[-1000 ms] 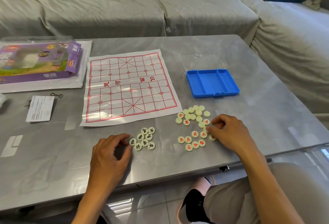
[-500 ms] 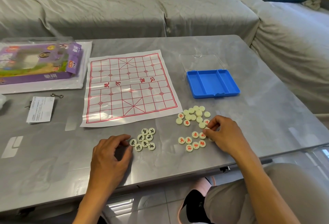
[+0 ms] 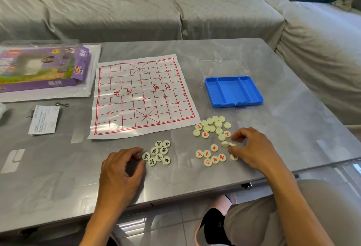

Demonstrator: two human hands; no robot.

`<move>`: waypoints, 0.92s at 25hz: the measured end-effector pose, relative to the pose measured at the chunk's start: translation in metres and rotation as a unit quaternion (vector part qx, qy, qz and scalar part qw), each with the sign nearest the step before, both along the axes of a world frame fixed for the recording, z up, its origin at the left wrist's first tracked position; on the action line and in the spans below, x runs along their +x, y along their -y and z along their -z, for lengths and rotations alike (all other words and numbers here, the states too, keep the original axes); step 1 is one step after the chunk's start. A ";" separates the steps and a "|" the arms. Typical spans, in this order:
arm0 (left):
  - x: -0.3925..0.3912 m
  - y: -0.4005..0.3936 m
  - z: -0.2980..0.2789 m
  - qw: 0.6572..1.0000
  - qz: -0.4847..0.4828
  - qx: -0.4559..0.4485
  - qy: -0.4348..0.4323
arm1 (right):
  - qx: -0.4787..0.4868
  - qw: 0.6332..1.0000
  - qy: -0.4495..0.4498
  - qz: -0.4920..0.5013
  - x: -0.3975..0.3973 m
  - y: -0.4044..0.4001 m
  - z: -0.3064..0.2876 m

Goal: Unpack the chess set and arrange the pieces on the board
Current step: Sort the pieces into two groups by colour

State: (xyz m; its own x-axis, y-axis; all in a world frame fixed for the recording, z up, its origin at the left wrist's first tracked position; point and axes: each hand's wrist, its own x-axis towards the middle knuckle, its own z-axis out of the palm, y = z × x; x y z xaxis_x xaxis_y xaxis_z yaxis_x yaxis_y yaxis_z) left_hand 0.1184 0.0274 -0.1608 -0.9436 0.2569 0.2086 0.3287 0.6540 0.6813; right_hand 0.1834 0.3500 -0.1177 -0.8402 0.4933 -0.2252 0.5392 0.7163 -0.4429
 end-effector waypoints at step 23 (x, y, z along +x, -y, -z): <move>0.001 0.000 -0.004 1.000 -0.005 -0.004 0.007 | 0.064 0.992 -0.103 0.023 -0.019 0.025 0.011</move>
